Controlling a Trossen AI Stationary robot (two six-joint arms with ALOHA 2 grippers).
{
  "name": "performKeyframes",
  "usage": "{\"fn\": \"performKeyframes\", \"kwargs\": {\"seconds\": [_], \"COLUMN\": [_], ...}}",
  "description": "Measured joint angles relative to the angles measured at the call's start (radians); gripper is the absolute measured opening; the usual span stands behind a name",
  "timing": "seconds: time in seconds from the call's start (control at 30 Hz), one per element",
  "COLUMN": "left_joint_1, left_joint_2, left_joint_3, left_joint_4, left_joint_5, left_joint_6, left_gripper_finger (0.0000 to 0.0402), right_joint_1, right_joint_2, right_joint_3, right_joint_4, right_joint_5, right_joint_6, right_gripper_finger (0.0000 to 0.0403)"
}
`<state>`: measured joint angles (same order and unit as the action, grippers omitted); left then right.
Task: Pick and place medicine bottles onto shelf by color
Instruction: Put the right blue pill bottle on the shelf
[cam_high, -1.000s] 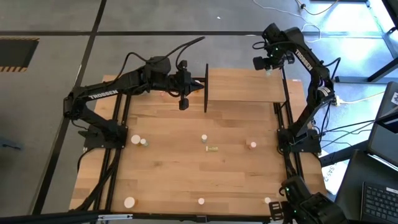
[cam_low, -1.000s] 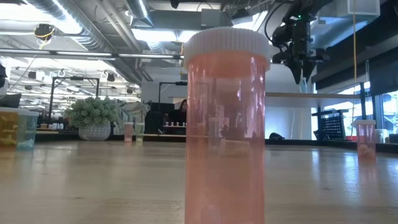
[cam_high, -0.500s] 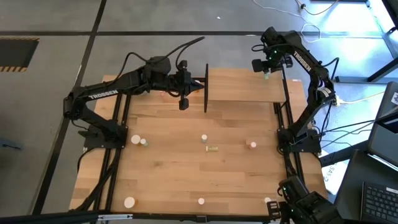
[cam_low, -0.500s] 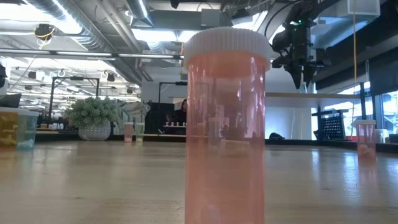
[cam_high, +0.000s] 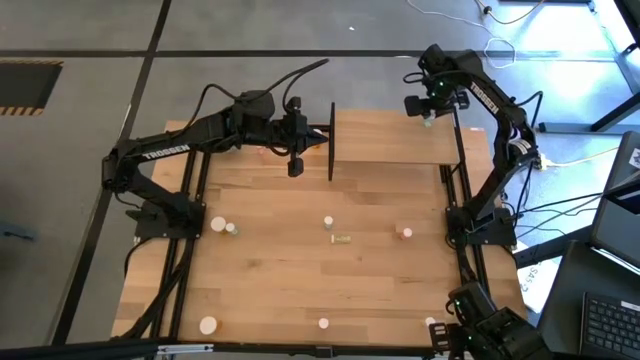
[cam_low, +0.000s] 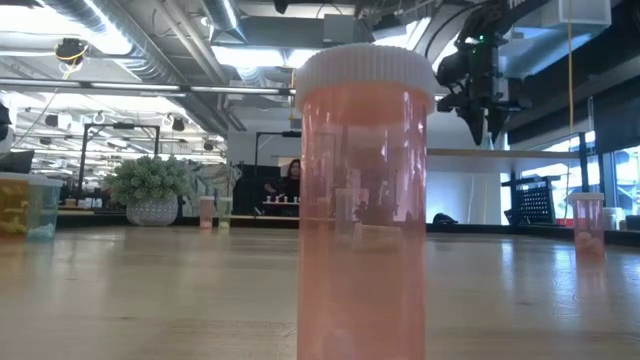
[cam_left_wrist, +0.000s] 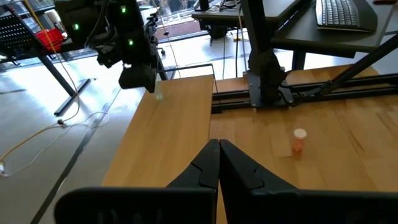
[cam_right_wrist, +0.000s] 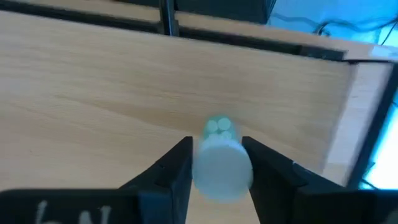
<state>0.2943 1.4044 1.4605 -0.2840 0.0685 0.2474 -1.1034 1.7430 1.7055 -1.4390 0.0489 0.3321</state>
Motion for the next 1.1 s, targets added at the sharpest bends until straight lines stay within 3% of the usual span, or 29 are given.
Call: {"fn": "performKeyframes", "kwargs": {"seconds": [0.23,0.77,1.1], "left_joint_1": [0.0,0.0,0.0], "left_joint_2": [0.0,0.0,0.0], "left_joint_3": [0.0,0.0,0.0], "left_joint_4": [0.0,0.0,0.0], "left_joint_5": [0.0,0.0,0.0], "left_joint_6": [0.0,-0.001,-0.002], "left_gripper_finger": [0.0,0.0,0.0], "right_joint_1": [0.0,0.0,0.0], "right_joint_2": [-0.005,-0.006,-0.007], "right_joint_3": [0.002,0.005,0.111], "right_joint_4": [0.0,-0.012,-0.026], "right_joint_5": [0.0,0.002,0.002], "right_joint_6": [0.003,-0.003,-0.023], "right_gripper_finger": [0.0171,0.0173,0.0173]}}
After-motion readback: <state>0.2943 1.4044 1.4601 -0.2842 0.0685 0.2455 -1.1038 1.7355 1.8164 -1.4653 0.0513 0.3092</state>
